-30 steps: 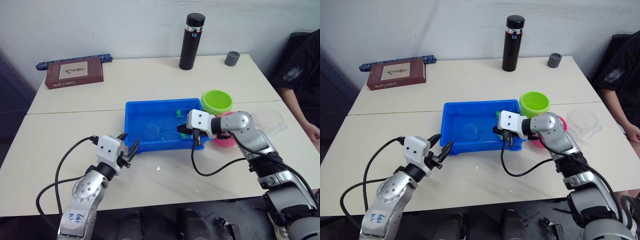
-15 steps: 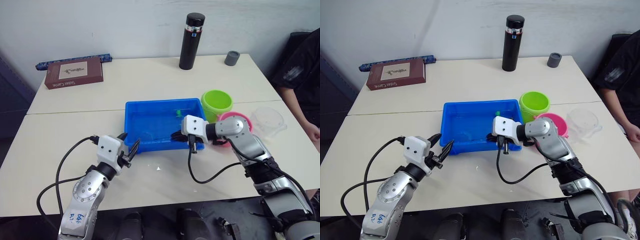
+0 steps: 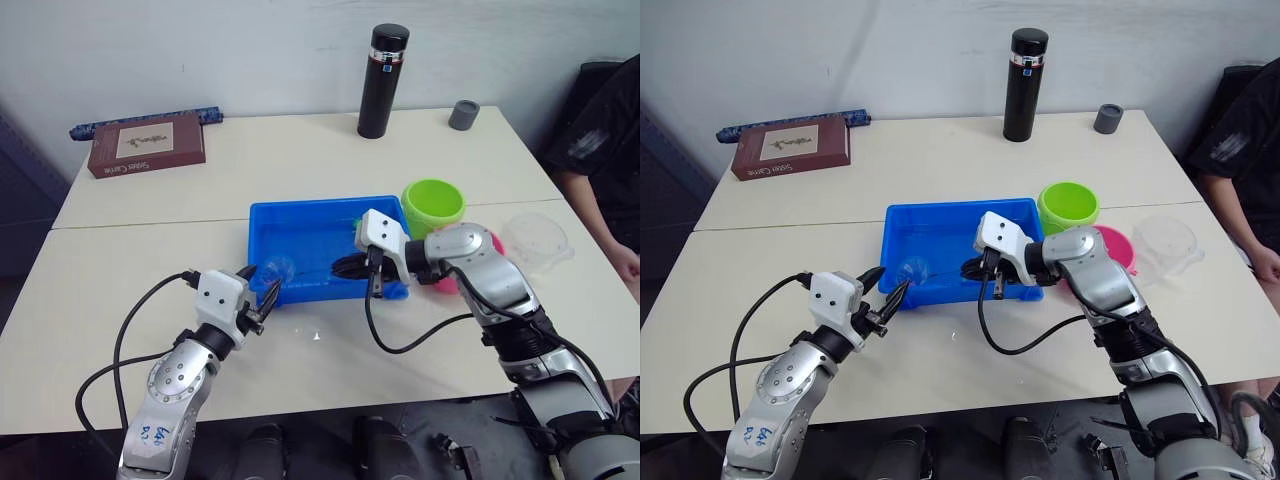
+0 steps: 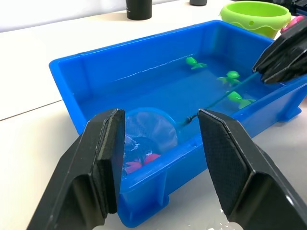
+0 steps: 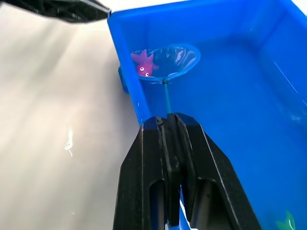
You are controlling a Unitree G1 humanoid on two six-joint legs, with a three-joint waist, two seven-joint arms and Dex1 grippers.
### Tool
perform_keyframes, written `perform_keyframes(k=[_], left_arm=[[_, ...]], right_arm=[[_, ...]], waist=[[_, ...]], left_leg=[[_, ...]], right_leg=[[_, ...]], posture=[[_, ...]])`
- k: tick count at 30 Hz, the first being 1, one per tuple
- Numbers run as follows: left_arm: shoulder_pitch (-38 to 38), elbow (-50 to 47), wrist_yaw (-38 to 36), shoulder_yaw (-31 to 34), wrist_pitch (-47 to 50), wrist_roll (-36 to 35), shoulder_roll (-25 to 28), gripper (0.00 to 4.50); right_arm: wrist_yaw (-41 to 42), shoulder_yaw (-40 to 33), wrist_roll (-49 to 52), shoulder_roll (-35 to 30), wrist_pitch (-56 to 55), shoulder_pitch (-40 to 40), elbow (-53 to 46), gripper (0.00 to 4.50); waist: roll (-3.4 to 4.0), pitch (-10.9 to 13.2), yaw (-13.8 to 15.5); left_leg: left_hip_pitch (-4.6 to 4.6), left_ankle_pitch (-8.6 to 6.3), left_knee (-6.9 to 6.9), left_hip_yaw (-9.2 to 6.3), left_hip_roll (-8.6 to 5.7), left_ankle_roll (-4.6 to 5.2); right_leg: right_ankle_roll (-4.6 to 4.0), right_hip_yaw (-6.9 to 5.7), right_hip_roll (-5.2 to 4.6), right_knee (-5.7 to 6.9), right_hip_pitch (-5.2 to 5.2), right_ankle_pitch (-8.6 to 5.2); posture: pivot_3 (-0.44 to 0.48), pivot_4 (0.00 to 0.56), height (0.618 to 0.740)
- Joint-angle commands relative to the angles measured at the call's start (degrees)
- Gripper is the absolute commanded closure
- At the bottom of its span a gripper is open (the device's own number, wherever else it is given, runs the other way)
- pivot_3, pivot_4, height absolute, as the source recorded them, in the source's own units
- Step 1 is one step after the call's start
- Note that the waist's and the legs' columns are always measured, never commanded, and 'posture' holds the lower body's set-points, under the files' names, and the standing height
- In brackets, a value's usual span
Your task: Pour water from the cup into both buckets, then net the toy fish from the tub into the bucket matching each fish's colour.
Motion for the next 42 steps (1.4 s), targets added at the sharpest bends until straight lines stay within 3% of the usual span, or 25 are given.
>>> perform_keyframes(k=[1,26,34,42], left_arm=[[-0.78,-0.62,-0.29,-0.20,-1.00,0.03,-0.17,1.83],[-4.53,2.49,-5.37,-0.87,-2.51,-1.59,0.80,1.83],[-7.64,5.08,-10.83,-0.90,-4.53,-3.90,2.50,1.83],[-11.92,9.22,-16.89,-2.01,-5.96,-6.12,3.88,1.83]], right_arm=[[0.25,-1.74,3.02,-0.61,3.13,-1.46,-2.99,4.50],[-5.94,-10.00,8.52,-7.43,12.50,-2.75,-3.27,4.50],[-10.56,-17.46,13.57,-11.45,20.35,0.28,-13.14,4.50],[-18.60,-27.77,20.89,-12.96,31.32,9.83,-30.32,4.50]], waist=[[0.00,0.00,-0.02],[0.00,0.00,0.11],[0.00,0.00,0.24],[0.00,0.00,0.28]], left_leg=[[-0.01,0.00,0.00,0.00,0.00,0.00],[-0.06,0.00,-0.02,0.02,-0.02,0.01],[-0.08,0.00,0.00,0.03,-0.02,0.01],[-0.13,-0.01,0.01,0.02,-0.02,0.02]], right_leg=[[0.00,0.00,-0.01,0.00,0.00,0.00],[-0.02,-0.01,0.02,-0.03,-0.05,-0.01],[-0.02,-0.01,0.03,-0.03,-0.06,-0.01],[-0.01,-0.02,0.03,-0.08,-0.07,0.00]], posture=[[0.000,0.150,0.740],[0.000,0.150,0.740],[0.000,0.150,0.740],[0.000,0.150,0.740]])
